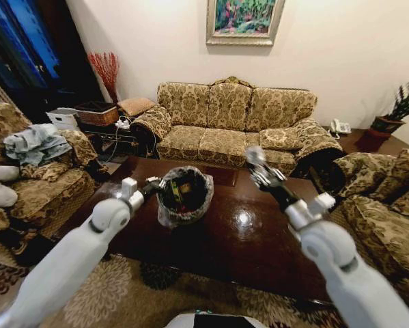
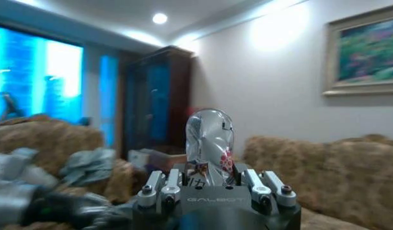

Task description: Move to the front of the table and place the trash on the table into the trash bin.

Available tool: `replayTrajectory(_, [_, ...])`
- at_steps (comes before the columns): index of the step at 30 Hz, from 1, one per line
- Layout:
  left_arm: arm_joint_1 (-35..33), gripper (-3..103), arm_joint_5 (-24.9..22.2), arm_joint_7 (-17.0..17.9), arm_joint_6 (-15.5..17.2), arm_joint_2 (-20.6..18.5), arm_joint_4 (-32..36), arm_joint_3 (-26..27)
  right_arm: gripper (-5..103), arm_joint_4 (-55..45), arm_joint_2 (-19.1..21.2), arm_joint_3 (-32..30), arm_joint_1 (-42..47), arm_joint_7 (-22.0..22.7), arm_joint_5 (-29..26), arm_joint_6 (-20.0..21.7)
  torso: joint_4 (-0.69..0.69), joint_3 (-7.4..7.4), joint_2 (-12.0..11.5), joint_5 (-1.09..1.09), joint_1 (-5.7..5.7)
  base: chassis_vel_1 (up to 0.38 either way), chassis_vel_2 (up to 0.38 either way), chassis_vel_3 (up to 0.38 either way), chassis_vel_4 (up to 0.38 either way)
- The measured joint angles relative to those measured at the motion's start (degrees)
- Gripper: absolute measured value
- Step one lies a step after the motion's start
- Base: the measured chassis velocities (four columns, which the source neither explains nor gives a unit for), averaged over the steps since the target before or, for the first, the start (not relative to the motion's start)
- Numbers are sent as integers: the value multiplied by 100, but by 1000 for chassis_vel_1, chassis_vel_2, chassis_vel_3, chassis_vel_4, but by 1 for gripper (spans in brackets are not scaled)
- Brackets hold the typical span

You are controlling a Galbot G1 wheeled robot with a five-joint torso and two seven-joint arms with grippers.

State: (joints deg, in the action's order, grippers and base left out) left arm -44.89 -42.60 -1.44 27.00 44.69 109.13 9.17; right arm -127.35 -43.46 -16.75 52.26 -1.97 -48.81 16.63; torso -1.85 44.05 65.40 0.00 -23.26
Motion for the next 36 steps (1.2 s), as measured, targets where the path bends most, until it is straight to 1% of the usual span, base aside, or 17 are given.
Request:
replayTrajectory(3, [629,3,-244,110,147,61,-155,-597,42,508,136,1126,-1385,-41,-307,21,0,0,0,2,0,0,0,0,0])
replayTrajectory(5, [690,3,-282,131,165,69,-165,-654,42,577,107,1310,-1567,-25,-343,33,0,0,0,1,-1,0,0,0,0])
replayTrajectory(7, [954,3,-410,188,246,107,-236,-886,42,821,-73,2010,-2063,71,-423,93,-2,0,0,0,-1,0,0,0,0])
replayTrajectory(13, [1123,3,-450,222,277,145,-359,-1015,42,1252,-371,2794,-2402,180,-251,87,-2,-1,0,0,1,0,0,0,0])
replayTrajectory(16, [1131,3,-471,243,300,158,-362,-1016,40,1488,-617,3112,-2502,433,-80,85,-1,-1,0,1,1,0,0,0,0])
replayTrajectory(18, [1125,3,-478,248,303,144,-352,-1011,45,1506,-656,3128,-2511,470,-80,88,-1,-1,0,1,1,0,0,0,0])
replayTrajectory(20, [1098,3,-486,261,308,96,-303,-972,56,1552,-696,3219,-2609,561,-92,89,-2,-1,0,0,1,0,0,0,0])
replayTrajectory(21, [1098,3,-486,261,308,96,-303,-972,56,1552,-696,3219,-2609,561,-92,89,-2,-1,0,0,1,0,0,0,0])
replayTrajectory(24, [1037,3,-535,324,348,91,-184,-879,72,1611,-692,3280,-2709,595,-98,58,-2,-2,1,0,1,0,0,0,0])
replayTrajectory(25, [1037,3,-535,324,348,91,-184,-879,72,1611,-692,3280,-2709,595,-98,58,-2,-2,1,0,1,0,0,0,0])
replayTrajectory(27, [969,3,-563,338,373,93,-106,-781,83,1511,-612,3230,-2669,675,-147,20,-2,-1,1,1,1,0,0,0,0])
replayTrajectory(28, [969,3,-563,338,373,93,-106,-781,83,1511,-612,3230,-2669,675,-147,20,-2,-1,1,1,1,0,0,0,0])
replayTrajectory(29, [907,3,-564,344,376,92,-73,-703,83,1392,-520,3129,-2584,750,-180,-37,-2,-1,1,1,1,0,0,0,0])
replayTrajectory(31, [723,3,-554,354,380,63,33,-477,94,1009,-222,2704,-2253,977,-276,-83,-2,-1,1,1,0,0,0,0,0])
replayTrajectory(33, [627,3,-525,354,379,48,87,-369,98,809,-66,2504,-2071,1114,-311,-102,-2,-1,1,2,0,0,0,0,0])
replayTrajectory(35, [253,3,-393,342,341,20,249,25,99,146,493,1764,-1353,1665,-271,-186,0,-3,1,-1,2,0,0,0,0])
replayTrajectory(36, [67,3,-357,340,334,28,328,267,100,-61,622,1432,-1008,1817,-222,-186,0,-2,1,-1,2,0,0,0,0])
